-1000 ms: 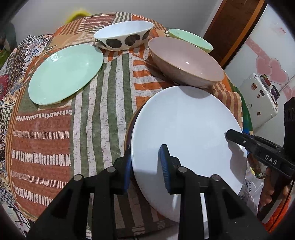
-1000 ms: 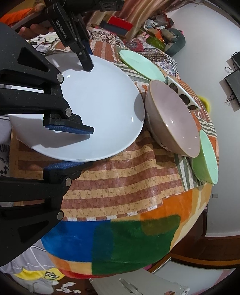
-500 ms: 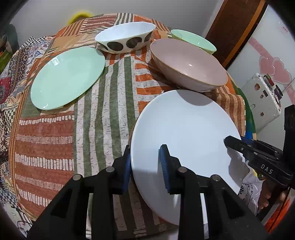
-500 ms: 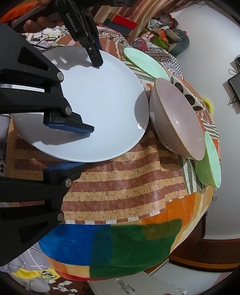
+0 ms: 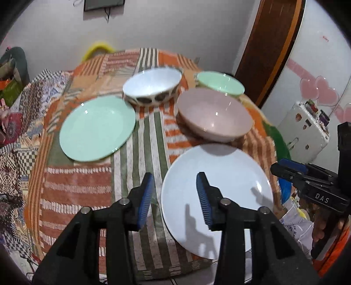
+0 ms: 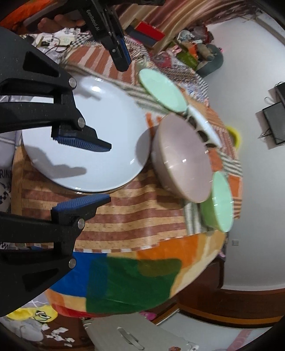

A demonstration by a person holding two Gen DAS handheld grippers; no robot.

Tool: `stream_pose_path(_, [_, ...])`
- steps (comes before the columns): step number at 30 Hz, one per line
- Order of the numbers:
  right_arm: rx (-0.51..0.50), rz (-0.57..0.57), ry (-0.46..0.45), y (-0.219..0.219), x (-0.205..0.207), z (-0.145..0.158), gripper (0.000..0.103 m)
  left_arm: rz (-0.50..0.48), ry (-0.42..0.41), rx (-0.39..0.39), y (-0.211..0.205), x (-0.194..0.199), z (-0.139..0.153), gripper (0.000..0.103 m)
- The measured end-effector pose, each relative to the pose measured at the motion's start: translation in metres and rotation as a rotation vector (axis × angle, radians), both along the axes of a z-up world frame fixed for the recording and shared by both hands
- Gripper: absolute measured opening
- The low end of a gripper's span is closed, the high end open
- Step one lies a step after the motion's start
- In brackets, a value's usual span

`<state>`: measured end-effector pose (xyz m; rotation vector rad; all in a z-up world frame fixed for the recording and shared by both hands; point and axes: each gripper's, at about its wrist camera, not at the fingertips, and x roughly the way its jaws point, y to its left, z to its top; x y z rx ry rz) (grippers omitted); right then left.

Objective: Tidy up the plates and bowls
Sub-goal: 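Open both grippers and lift them off the white plate rim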

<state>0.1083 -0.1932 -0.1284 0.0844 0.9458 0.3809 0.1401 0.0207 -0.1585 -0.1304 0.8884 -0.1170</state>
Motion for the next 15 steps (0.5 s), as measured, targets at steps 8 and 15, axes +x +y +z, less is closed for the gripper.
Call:
stream_pose_path(8, [0.015, 0.061, -0.080, 0.034, 0.001, 0.027, 0.044, 0.086, -0.054, -0.030, 0.041, -0.007, 0.016, 0.049])
stream_pose_path(15, [0.019, 0.136, -0.111, 0.079, 0.013, 0.036, 0.044, 0.199, -0.087, 0.014, 0.092, -0.008, 0.025, 0.050])
